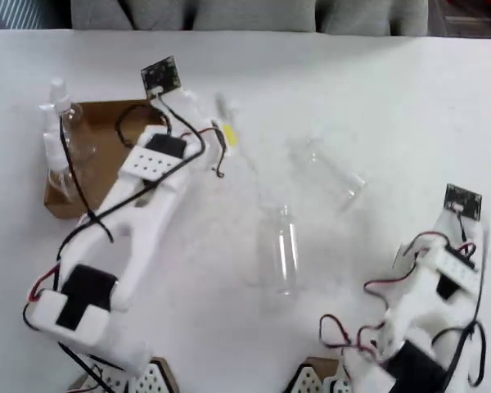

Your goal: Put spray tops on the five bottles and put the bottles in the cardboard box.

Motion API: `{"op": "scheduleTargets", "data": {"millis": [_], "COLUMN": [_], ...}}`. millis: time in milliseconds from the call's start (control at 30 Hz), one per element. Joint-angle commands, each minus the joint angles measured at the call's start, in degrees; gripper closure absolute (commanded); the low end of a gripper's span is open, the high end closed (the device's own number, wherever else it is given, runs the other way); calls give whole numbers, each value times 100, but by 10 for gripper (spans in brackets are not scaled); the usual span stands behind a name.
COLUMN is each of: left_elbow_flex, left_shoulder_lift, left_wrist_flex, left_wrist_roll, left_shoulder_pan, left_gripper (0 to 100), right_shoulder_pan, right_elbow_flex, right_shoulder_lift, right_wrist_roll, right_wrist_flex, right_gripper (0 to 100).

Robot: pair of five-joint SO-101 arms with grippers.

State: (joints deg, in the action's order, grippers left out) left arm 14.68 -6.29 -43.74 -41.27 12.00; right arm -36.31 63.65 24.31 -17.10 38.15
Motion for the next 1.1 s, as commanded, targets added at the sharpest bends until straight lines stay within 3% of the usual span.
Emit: {"op": "scheduleTargets", "data": {"millis": [0, 300, 900, 967, 1067], "left_elbow_flex": [-756, -1811, -3657, -3798, -4000], "left_shoulder_lift": [-488, -2035, -3697, -3811, -3969], "left_wrist_flex": [167, 712, 369, 299, 281], "left_wrist_roll": [-79, -440, -475, -475, -466], "left_shoulder_pan": [-110, -418, -655, -655, -673], "left_gripper": [788, 789, 791, 824, 965], "right_shoulder_pan": [-31, 215, 189, 189, 180], "right_elbow_flex": [738, 1424, 1424, 1424, 1424], "right_shoulder_lift": [1270, 2281, 2255, 2246, 2246], "right_wrist_roll": [-79, -343, -343, -343, -343], "right_wrist_flex": [-418, -602, -602, -602, -611], "right_gripper": [980, 980, 979, 979, 979]}}
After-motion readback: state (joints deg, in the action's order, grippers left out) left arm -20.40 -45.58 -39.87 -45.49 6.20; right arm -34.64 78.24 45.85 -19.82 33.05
